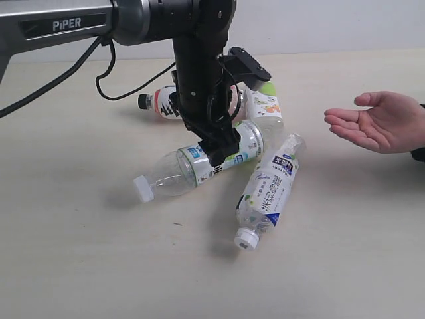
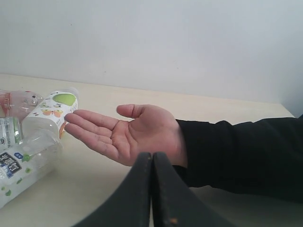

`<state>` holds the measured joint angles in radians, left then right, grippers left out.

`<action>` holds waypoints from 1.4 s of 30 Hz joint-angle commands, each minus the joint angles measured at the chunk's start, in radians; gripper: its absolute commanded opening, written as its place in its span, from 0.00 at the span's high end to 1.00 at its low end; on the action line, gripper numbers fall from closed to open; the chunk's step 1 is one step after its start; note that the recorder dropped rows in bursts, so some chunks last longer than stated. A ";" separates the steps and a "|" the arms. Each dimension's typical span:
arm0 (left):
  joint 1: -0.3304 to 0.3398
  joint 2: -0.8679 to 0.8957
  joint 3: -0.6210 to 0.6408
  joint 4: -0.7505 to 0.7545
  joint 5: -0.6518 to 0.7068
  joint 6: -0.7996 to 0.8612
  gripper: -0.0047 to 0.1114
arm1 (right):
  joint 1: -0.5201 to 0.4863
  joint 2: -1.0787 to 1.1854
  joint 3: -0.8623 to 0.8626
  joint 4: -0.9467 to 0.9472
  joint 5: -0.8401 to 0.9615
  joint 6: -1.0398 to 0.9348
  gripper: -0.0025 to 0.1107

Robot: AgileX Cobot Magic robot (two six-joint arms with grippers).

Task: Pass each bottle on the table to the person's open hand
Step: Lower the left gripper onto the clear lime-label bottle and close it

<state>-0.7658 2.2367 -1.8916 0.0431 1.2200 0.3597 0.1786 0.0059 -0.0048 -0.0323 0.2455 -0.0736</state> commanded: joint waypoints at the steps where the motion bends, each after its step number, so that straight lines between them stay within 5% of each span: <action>1: -0.002 -0.002 -0.007 -0.002 0.001 -0.001 0.29 | -0.004 -0.006 0.005 0.001 -0.008 -0.004 0.98; 29: 0.000 0.097 -0.001 0.027 -0.047 -0.003 0.30 | -0.004 -0.006 0.005 0.001 -0.008 -0.004 0.98; 33: 0.000 0.097 -0.001 0.027 -0.034 -0.005 0.46 | -0.004 -0.006 0.005 0.001 -0.008 -0.004 0.98; 39: 0.000 0.097 -0.001 0.027 -0.006 -0.028 0.93 | -0.004 -0.006 0.005 0.001 -0.008 -0.004 0.98; 42: 0.000 0.096 -0.001 0.033 0.001 -0.028 0.96 | -0.004 -0.006 0.005 0.001 -0.008 -0.004 0.98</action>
<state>-0.7658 2.3388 -1.8916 0.0645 1.2049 0.3419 0.1786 0.0059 -0.0048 -0.0323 0.2455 -0.0736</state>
